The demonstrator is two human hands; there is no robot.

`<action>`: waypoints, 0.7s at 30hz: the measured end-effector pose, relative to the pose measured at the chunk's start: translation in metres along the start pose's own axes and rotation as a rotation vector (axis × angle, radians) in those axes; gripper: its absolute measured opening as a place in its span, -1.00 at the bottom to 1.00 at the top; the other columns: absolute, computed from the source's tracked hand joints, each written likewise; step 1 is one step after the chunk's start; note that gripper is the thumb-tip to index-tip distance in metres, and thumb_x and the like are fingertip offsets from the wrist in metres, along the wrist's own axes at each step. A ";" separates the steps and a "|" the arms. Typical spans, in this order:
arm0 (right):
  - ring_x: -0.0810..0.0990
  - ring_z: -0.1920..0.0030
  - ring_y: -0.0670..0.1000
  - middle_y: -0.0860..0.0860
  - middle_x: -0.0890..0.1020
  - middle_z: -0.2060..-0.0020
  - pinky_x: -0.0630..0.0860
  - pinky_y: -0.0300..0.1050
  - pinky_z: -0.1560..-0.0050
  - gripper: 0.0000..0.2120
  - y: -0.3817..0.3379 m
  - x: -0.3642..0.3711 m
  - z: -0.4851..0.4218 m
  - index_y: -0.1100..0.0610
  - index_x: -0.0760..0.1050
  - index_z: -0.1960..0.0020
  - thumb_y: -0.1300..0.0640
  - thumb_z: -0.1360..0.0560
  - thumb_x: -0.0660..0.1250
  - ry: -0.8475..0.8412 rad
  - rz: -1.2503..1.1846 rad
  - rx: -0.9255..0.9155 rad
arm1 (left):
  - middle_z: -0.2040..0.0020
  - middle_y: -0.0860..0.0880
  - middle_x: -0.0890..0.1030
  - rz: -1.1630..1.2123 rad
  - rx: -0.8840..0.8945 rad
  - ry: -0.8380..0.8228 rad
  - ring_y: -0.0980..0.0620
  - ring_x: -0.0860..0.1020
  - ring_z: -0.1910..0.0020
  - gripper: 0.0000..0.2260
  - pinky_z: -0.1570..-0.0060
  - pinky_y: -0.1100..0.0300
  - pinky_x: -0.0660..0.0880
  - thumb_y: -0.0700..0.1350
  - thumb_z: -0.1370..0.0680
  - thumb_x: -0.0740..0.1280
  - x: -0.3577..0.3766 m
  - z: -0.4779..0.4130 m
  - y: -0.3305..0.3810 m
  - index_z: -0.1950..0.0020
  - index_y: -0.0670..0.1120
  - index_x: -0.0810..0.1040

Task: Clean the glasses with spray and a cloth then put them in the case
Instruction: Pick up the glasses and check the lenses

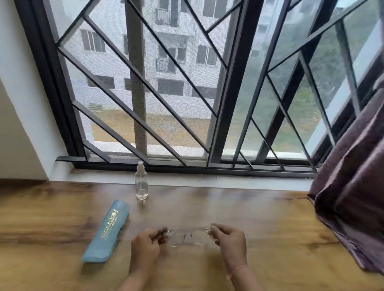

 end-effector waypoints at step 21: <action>0.46 0.62 -0.16 0.06 0.61 0.50 0.36 -0.37 0.58 -0.89 0.027 -0.004 0.003 0.36 0.60 0.21 0.40 -0.44 0.32 -0.039 -0.106 0.191 | 0.25 -0.12 0.67 0.129 -0.160 -0.029 0.02 0.62 0.28 -0.67 0.33 0.41 0.53 -0.49 -0.45 0.20 0.012 -0.003 -0.021 0.07 -0.17 0.66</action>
Point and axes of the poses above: each hand's wrist, its own z-axis away from the middle knuckle, its own x-axis out of the palm, y = z × x, the point moved 5 cm from there along -z, towards the middle knuckle
